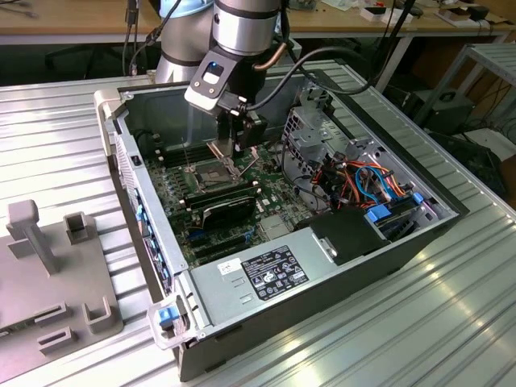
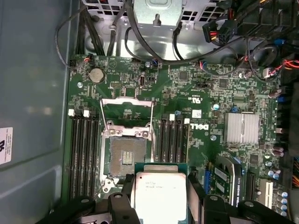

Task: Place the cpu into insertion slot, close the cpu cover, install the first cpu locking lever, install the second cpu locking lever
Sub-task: 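Place the cpu into insertion slot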

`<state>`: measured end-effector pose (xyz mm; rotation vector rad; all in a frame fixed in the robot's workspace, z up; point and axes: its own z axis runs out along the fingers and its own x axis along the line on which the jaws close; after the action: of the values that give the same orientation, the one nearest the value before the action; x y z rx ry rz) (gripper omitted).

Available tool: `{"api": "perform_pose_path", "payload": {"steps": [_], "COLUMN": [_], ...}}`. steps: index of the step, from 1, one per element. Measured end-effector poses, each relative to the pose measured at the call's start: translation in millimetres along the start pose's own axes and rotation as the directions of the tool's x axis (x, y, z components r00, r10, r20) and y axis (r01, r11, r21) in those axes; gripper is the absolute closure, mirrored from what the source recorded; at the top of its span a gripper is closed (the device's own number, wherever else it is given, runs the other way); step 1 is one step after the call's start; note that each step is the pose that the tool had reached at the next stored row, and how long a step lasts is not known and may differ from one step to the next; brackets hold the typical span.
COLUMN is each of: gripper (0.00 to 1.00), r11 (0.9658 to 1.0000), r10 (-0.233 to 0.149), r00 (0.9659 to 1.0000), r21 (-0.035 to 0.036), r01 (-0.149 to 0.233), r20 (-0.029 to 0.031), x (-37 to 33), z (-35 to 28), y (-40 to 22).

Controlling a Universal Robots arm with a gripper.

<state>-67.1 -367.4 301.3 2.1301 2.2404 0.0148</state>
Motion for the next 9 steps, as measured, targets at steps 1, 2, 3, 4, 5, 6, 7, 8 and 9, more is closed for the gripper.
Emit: {"api": "perform_pose_path", "payload": {"steps": [1, 2, 3, 4, 5, 6, 7, 8, 9], "gripper": [0.46, 0.46, 0.46, 0.46, 0.46, 0.46, 0.46, 0.46, 0.46], "r11": [1.0000, 1.0000, 1.0000, 1.0000, 1.0000, 1.0000, 1.0000, 0.9997, 0.9994], "r10": [0.001, 0.001, 0.001, 0.002, 0.003, 0.005, 0.010, 0.023, 0.034], "r00": [1.0000, 1.0000, 1.0000, 1.0000, 1.0000, 1.0000, 1.0000, 0.9997, 0.9994], "r21": [0.0000, 0.0000, 0.0001, 0.0001, 0.0001, 0.0000, 0.0002, 0.0007, 0.0010], "r01": [-0.001, -0.001, -0.001, -0.002, -0.003, -0.005, -0.010, -0.023, -0.034], "r20": [0.0000, 0.0001, 0.0002, 0.0001, 0.0001, 0.0001, 0.0003, 0.0010, 0.0015], "x": [3.5, 5.4, 7.2, 10.0, 11.8, 12.4, 12.7, 12.9, 12.9], "z": [1.7, 2.5, 3.3, 5.2, 7.3, 8.6, 10.0, 12.2, 13.5], "y": [0.6, 1.0, 1.4, 2.0, 2.5, 2.8, 2.9, 2.9, 2.8]}}
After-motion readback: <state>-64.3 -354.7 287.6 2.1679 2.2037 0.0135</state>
